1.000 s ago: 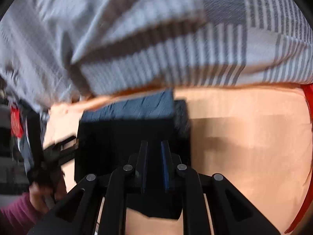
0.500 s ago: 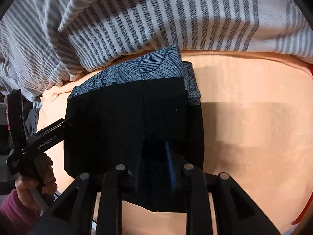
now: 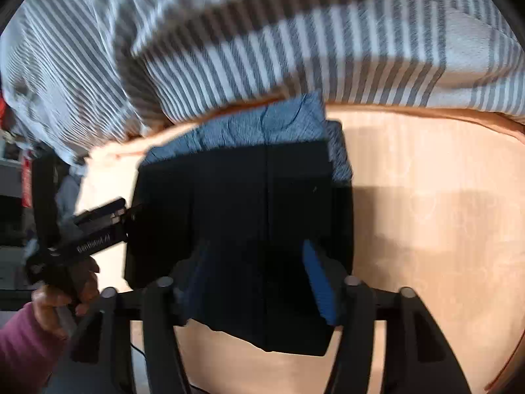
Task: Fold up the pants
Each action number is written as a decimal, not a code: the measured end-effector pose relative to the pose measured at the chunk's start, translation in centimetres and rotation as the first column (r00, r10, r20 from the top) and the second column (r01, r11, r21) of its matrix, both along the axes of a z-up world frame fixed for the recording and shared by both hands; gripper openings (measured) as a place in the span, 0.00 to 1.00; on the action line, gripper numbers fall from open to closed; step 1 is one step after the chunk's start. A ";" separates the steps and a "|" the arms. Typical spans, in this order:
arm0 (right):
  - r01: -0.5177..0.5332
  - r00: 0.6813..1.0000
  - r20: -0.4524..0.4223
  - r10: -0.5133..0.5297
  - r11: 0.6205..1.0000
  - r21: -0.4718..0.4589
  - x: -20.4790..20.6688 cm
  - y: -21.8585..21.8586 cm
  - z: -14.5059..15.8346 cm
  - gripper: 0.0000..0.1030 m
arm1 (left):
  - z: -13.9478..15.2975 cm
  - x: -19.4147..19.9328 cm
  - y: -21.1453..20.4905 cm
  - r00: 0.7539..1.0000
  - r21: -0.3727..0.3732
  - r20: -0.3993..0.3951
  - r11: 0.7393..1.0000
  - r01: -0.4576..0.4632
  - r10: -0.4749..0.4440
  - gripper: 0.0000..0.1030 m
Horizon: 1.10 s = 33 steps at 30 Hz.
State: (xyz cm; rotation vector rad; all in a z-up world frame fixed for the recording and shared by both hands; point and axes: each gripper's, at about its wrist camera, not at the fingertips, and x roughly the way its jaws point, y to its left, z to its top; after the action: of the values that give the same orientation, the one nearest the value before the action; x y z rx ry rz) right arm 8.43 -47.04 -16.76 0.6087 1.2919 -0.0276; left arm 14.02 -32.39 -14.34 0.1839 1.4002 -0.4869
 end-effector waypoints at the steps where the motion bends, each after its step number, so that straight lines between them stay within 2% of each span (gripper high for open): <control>1: 0.006 1.000 0.015 -0.006 1.000 0.011 -0.2 -0.6 0.1 0.70 | 0.1 0.2 0.6 1.000 -0.026 -0.014 1.000 0.008 -0.009 0.87; 3: 0.027 0.999 0.036 -0.028 0.999 0.031 -0.8 -2.1 0.0 0.72 | 0.1 0.8 2.0 0.999 -0.066 -0.045 0.998 0.024 -0.027 0.87; 7: 0.049 0.998 0.037 -0.054 0.992 0.112 -1.5 -5.1 -2.1 0.75 | -1.0 2.0 3.4 0.989 -0.119 -0.126 0.991 0.057 -0.073 0.87; 9: 0.059 0.998 0.017 -0.064 0.975 0.215 -1.8 -6.1 -4.2 0.75 | -2.3 2.4 3.7 0.976 -0.165 -0.189 0.983 0.079 -0.110 0.87; 13: 0.025 1.000 -0.010 -0.023 0.943 0.331 -1.6 -6.5 -7.2 0.75 | -4.4 2.8 3.5 0.946 -0.213 -0.274 0.970 0.116 -0.173 0.87; 17: -0.011 1.000 0.018 0.004 0.918 0.396 -1.5 -6.6 -8.8 0.77 | -5.7 3.2 3.0 0.923 -0.254 -0.308 0.955 0.155 -0.232 0.87; 23: -0.063 0.996 0.086 0.026 0.882 0.466 -1.2 -6.9 -9.4 0.77 | -7.2 4.3 3.2 0.910 -0.321 -0.340 0.939 0.125 -0.238 0.87; 25: -0.071 0.995 0.098 0.027 0.873 0.482 -0.7 -6.3 -9.4 0.80 | -7.4 4.2 3.2 0.911 -0.324 -0.346 0.940 0.110 -0.225 0.94; 29: -0.067 0.996 0.080 0.033 0.880 0.470 0.4 -5.0 -9.4 0.79 | -7.3 3.5 2.7 0.929 -0.307 -0.314 0.947 0.094 -0.194 0.94; 30: -0.048 0.998 0.061 0.022 0.882 0.468 0.4 -5.0 -9.3 0.78 | -7.1 3.1 2.6 0.935 -0.300 -0.301 0.950 0.091 -0.185 0.93; 33: 0.015 1.000 0.003 -0.018 0.883 0.468 0.5 -4.8 -8.9 0.62 | -5.2 2.1 2.5 0.951 -0.283 -0.253 0.954 0.101 -0.176 0.78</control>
State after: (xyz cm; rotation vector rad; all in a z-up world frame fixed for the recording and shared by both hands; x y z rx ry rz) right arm 8.96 -51.85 -25.61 1.0336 1.2922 0.2824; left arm 16.13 -29.91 -19.54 -0.0064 1.5818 -0.8398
